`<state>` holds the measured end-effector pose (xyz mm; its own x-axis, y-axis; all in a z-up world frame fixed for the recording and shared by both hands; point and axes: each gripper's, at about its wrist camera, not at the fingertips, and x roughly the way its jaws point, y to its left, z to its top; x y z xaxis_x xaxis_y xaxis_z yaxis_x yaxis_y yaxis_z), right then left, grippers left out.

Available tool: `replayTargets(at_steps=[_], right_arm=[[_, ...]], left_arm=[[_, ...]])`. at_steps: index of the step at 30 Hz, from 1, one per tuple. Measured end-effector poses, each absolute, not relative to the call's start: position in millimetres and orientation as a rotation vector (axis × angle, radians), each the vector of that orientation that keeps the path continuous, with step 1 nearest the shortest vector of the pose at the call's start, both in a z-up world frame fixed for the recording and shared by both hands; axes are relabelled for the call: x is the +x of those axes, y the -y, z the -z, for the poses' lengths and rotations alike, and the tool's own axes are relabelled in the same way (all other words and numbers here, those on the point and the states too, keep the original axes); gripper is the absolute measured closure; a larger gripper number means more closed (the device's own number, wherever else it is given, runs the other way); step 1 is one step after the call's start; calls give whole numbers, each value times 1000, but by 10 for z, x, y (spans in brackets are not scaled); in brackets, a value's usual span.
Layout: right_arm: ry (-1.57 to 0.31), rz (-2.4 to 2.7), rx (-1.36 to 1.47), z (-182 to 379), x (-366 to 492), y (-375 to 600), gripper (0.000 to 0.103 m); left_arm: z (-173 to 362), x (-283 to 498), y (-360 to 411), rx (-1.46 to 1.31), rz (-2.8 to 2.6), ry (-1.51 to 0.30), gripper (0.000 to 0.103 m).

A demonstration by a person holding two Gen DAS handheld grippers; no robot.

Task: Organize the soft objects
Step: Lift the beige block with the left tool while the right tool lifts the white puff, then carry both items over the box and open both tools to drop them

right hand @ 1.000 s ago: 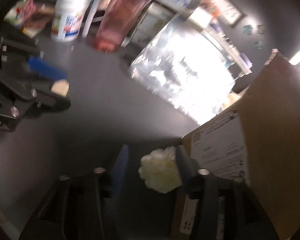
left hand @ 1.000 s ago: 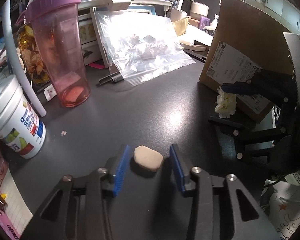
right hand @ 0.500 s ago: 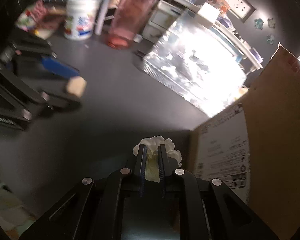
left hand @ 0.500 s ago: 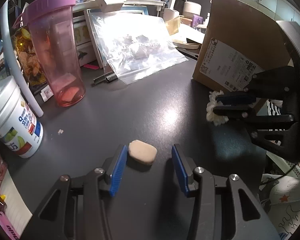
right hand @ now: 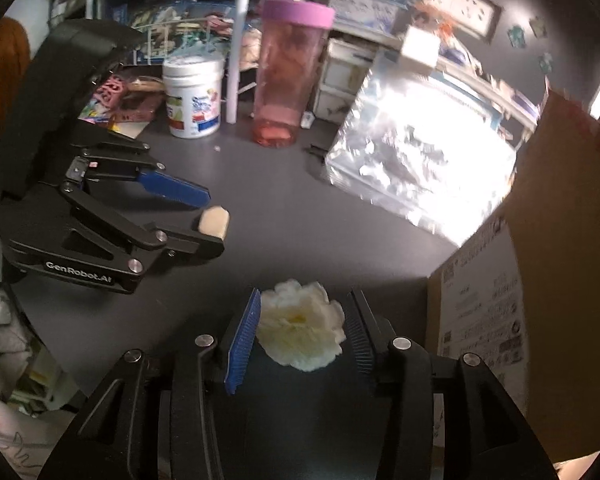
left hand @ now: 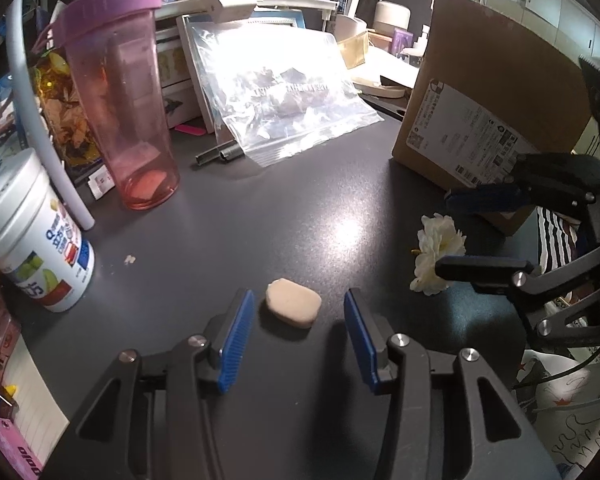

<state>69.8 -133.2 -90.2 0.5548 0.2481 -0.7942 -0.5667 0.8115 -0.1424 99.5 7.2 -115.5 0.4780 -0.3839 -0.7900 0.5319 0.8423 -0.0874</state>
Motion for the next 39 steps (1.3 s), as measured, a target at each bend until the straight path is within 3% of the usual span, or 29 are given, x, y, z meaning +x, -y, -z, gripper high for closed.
replayTargets(at_steps=[8,10,15,17,20,30,39], right_arm=[[-872,-528,-294,1029,718,1464,62],[-870,-535,-281,1030,695,1485,62],[-857,-552,-261,1057,655,1531,67],[-853,-562,-263,1069,631,1532,78],[-833,-570,-280,1085,597,1520,84],[-771,-606,-244,942,549,1525,86],[-611,-685,-218,301,350,1503,86]], left_arm=[[1179,1020,31,213,567,-911,60],[1179,1010,54,232,555,-907,69],[1184,992,45,251,533,-903,77],[1183,986,26,251,527,-905,77],[1183,970,16,258,514,-905,77],[1036,907,-66,209,470,-879,77],[360,715,-154,188,432,-734,77]])
